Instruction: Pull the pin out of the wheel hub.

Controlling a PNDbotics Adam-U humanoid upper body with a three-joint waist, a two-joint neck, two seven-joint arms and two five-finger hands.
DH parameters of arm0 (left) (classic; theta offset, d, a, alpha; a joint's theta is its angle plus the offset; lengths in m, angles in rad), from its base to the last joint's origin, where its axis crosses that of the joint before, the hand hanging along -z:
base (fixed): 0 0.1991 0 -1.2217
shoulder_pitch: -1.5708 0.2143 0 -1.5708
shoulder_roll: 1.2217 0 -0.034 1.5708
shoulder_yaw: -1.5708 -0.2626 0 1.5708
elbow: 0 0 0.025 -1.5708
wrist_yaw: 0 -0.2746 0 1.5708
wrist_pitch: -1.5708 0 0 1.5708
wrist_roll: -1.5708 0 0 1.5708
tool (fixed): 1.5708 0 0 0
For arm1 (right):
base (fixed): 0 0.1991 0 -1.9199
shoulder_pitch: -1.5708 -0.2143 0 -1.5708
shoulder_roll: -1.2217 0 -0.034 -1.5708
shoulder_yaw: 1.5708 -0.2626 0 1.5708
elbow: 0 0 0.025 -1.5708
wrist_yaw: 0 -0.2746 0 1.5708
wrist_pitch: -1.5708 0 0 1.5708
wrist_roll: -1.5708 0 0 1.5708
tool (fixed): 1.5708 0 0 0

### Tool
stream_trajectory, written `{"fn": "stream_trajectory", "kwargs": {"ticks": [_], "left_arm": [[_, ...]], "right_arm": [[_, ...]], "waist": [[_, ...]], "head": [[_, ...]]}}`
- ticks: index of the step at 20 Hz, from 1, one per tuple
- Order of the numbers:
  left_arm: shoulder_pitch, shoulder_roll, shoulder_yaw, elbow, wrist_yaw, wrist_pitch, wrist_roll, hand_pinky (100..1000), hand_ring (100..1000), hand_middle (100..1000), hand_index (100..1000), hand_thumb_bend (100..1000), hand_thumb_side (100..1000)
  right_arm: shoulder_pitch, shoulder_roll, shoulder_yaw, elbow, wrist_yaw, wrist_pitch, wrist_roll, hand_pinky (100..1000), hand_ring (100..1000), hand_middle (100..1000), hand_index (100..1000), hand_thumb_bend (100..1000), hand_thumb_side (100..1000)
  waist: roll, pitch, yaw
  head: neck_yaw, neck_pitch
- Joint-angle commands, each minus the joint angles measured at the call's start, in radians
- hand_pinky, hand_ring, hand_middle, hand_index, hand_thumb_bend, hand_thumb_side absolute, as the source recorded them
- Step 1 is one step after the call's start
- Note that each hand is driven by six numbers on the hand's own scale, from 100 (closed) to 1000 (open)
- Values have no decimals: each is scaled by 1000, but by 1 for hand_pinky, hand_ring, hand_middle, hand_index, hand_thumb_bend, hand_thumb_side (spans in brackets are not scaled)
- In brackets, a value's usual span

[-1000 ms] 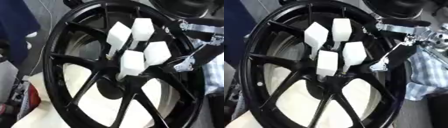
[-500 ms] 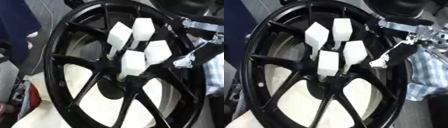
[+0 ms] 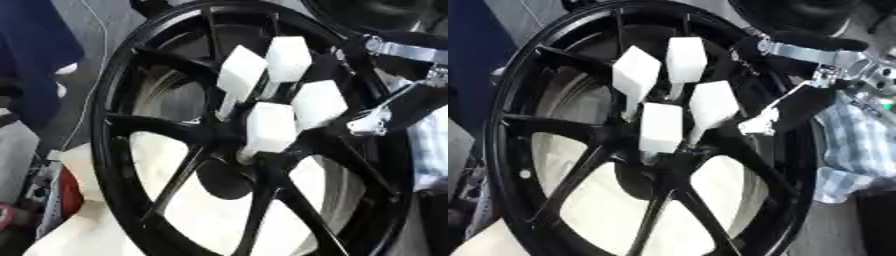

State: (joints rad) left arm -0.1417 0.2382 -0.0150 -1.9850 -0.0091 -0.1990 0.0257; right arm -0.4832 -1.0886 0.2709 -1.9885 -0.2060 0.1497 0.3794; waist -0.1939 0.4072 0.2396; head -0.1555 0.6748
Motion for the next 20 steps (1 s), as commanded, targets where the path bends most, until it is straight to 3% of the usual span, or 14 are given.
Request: {"fn": "stream_trajectory", "kwargs": {"ticks": [1,20], "left_arm": [[-6,6,0,-15,-2,3,1,802,943,697,805,100,780],[-8,5,1,-15,-5,17,2,804,941,700,803,100,779]], "right_arm": [[-9,-31,-18,-11,-10,0,2,635,688,726,683,504,222],[-43,-19,-11,-11,-70,6,26,607,640,675,650,495,207]], "waist": [[6,-23,-1],[-5,-27,10]], "head": [[2,-11],[18,3]]}}
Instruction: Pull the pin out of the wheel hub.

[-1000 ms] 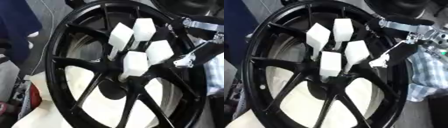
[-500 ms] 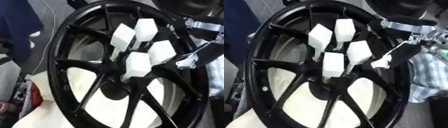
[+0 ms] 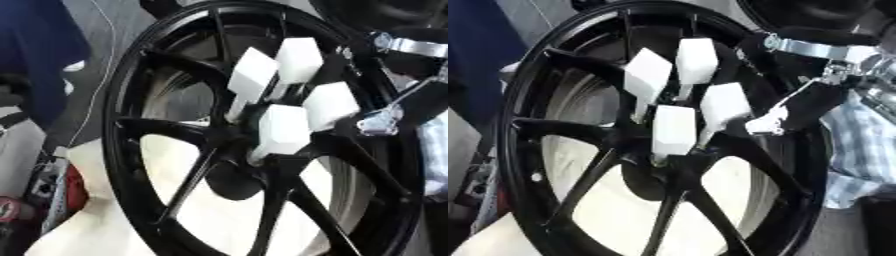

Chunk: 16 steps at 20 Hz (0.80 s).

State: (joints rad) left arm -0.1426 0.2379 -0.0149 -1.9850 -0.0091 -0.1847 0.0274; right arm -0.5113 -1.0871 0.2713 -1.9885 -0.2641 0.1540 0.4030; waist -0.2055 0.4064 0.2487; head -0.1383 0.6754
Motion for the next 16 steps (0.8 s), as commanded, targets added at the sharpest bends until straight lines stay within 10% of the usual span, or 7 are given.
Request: {"fn": "stream_trajectory", "kwargs": {"ticks": [1,16], "left_arm": [[-7,5,1,-15,-6,3,0,805,941,700,803,100,779],[-7,2,1,-15,-9,11,-3,805,941,692,803,100,781]], "right_arm": [[-16,-20,-10,-11,-13,2,3,606,638,673,650,495,207],[-26,-7,1,-11,-24,11,12,598,611,553,540,388,172]], "waist": [[6,-26,1],[2,-27,4]], "head": [[0,3],[-9,-3]]}}
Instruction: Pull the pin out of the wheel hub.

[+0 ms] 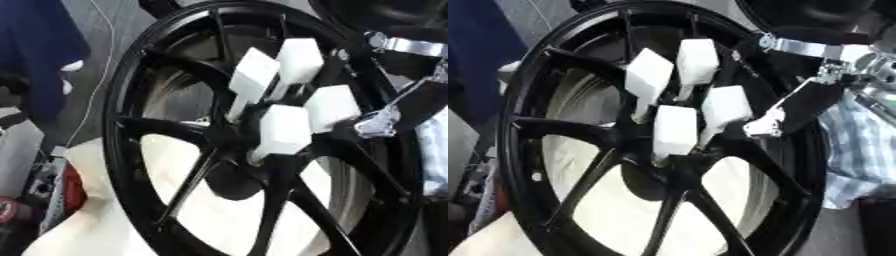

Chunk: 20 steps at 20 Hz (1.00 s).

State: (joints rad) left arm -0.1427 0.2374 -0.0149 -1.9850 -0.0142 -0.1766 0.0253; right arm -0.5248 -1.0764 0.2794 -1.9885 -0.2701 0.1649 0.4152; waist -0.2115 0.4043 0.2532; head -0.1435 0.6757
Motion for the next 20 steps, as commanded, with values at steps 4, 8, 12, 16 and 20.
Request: {"fn": "stream_trajectory", "kwargs": {"ticks": [4,8,12,16,20], "left_arm": [[-6,1,3,-15,-3,4,0,805,942,691,803,100,780],[-6,1,3,-15,-2,7,-2,805,942,688,803,100,781],[-5,1,4,-15,-2,10,-2,806,943,685,802,100,781],[-3,2,5,-15,2,11,-1,806,943,683,802,100,780],[-1,3,7,-15,6,12,1,806,943,681,802,100,779]], "right_arm": [[-17,-17,-5,-11,-38,2,-13,592,601,531,519,334,160],[-18,-17,-3,-11,-45,1,-14,588,593,512,510,333,122],[-20,-16,-4,-11,-60,3,-16,582,581,487,502,321,104],[-23,-18,-8,-11,-85,7,-30,570,564,457,470,345,101],[-23,-23,-11,-11,-103,14,-42,562,549,437,431,351,100]], "waist": [[9,-28,-1],[10,-29,-2],[10,-32,-2],[11,-37,-4],[13,-43,-5]], "head": [[-4,-6],[-2,-7],[-3,-11],[-3,-10],[-3,-10]]}}
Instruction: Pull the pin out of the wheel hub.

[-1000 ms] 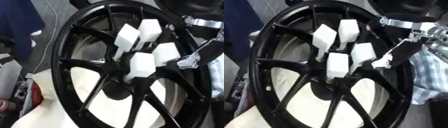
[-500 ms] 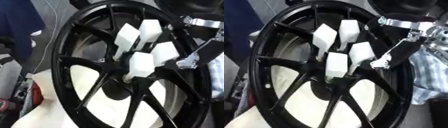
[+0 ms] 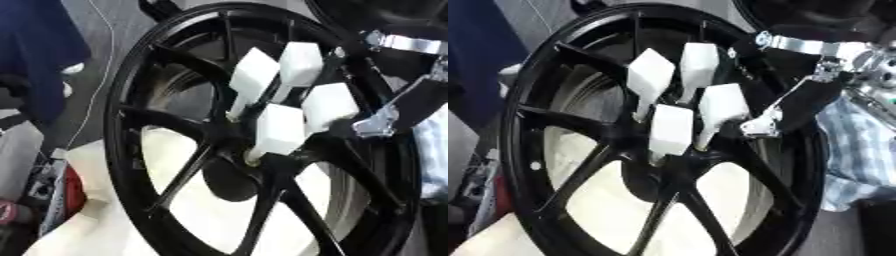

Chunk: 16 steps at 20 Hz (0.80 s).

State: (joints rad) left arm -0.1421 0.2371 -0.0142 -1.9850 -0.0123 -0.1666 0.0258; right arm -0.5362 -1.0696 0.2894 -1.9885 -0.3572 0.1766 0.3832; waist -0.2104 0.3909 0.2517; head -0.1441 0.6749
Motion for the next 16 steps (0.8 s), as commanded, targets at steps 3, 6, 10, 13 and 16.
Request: {"fn": "stream_trajectory", "kwargs": {"ticks": [3,6,10,13,16], "left_arm": [[0,4,8,-15,7,4,2,806,943,681,802,100,779],[2,4,9,-15,10,4,2,806,943,680,802,100,778],[5,6,12,-15,16,4,3,806,943,680,802,100,776],[9,8,14,-15,23,3,5,806,942,680,802,100,773],[14,10,18,-15,29,1,7,806,942,681,802,100,771]], "right_arm": [[-13,-35,-25,-11,-29,8,-20,558,541,434,416,352,100],[-14,-40,-32,-11,-41,10,-29,556,538,430,403,357,100],[-15,-56,-47,-11,-63,7,-30,553,532,427,396,362,100],[-12,-74,-69,-11,-98,4,-28,550,527,424,387,368,100],[-7,-96,-100,-11,-142,3,-31,548,525,423,385,371,100]], "waist": [[13,-34,-6],[15,-39,-8],[19,-48,-11],[23,-57,-17],[30,-65,-24]], "head": [[-2,-8],[-1,-3],[-1,0],[0,3],[-1,6]]}}
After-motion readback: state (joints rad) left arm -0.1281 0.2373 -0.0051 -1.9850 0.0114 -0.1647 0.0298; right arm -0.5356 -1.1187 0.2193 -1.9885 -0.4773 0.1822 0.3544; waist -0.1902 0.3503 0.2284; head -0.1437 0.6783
